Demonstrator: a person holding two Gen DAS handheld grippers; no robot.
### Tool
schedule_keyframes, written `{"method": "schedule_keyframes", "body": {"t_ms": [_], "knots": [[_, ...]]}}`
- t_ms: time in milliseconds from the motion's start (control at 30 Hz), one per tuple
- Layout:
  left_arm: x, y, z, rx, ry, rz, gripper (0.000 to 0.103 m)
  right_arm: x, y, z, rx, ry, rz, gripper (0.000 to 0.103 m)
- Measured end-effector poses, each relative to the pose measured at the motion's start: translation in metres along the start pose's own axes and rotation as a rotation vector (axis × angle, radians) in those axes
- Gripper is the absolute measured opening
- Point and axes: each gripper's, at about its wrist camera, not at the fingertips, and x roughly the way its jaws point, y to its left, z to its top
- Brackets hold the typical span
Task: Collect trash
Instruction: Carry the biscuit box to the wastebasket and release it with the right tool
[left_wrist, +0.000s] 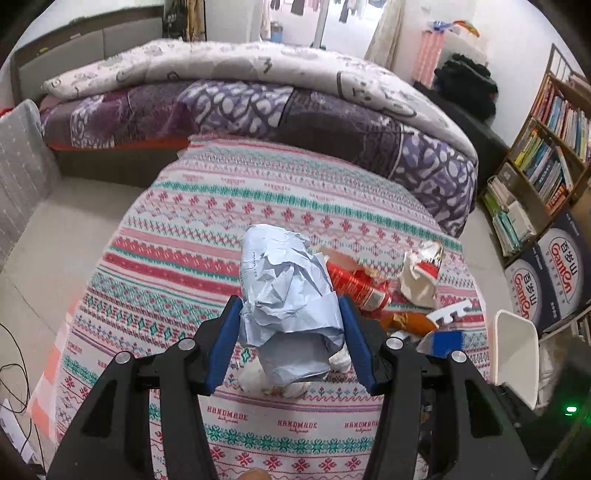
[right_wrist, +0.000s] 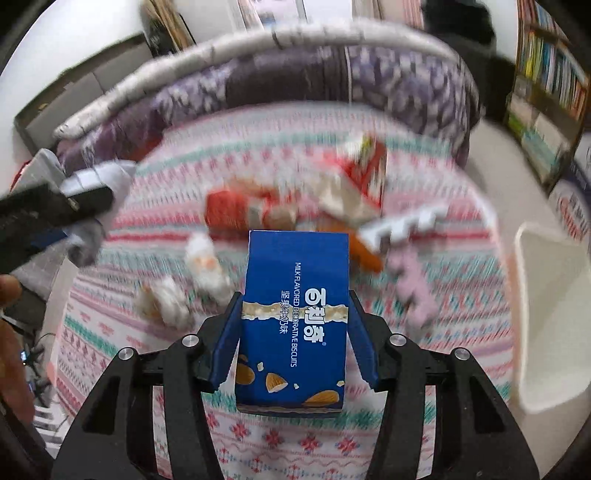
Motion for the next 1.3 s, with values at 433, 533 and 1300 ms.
{"method": "schedule_keyframes", "body": {"t_ms": [433,533,1300], "knots": [[-0.038,-0.026,-0.001,0.038,-0.243,0.115,0.054,-0.054,-0.018,0.022,0.016,-0.282,-0.094,0.051],[-0.041,-0.031,-0.001,0.036,-0.261,0.124,0.054,-0.06,-0.025,0.022,0.031,-0.299,-0.109,0.051],[-0.036,-0.118,-0.014,0.149,-0.265,0.049,0.054,-0.092,-0.117,0.023,0.202,-0.311,-0.22,0.051]]}}
